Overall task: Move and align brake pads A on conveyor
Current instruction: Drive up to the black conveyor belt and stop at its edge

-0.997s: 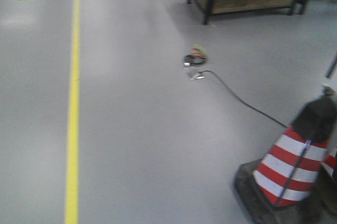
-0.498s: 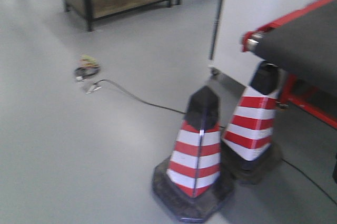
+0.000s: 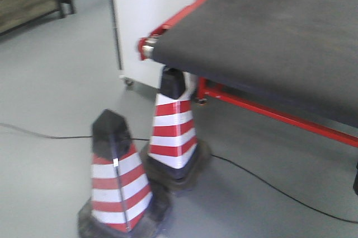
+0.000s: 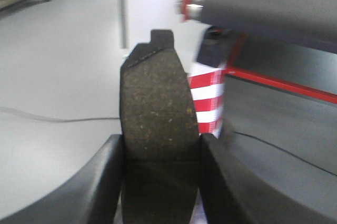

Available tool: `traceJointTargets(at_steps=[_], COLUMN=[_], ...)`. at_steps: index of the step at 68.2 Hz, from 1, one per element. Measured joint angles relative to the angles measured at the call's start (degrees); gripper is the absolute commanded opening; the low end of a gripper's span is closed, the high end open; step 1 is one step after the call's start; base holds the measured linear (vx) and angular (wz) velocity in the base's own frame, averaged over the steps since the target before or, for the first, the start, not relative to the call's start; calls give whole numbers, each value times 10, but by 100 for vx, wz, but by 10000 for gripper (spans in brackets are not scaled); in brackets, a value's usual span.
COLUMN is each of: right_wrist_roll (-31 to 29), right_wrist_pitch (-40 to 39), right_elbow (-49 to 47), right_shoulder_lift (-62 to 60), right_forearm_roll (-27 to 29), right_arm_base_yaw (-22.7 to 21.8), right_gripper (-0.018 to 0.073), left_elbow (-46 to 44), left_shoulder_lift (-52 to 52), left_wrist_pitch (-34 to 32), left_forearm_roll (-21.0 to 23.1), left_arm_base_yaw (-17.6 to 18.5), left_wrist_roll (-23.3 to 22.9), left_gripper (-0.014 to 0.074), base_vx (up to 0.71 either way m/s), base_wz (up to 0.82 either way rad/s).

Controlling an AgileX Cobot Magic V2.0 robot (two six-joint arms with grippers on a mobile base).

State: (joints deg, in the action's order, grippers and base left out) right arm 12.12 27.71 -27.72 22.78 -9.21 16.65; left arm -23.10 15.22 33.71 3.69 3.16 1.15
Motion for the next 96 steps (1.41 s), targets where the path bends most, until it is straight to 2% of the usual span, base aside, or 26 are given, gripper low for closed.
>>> traceJointTargets(at_steps=[43, 96], right_wrist_roll=[0, 0], right_wrist_pitch=[0, 0], right_elbow=[0, 0], right_shoulder_lift=[0, 0], right_forearm_roll=[0, 0], right_arm_base_yaw=[0, 0], right_gripper=[-7, -7], left_elbow=[0, 0], left_shoulder_lift=[0, 0], left_wrist_pitch=[0, 0], left_forearm_roll=[1, 1], left_arm_base_yaw=[0, 0], left_wrist_roll=[0, 0], left_gripper=[-6, -6], base_vx=[8, 5], base_wz=[-71, -10])
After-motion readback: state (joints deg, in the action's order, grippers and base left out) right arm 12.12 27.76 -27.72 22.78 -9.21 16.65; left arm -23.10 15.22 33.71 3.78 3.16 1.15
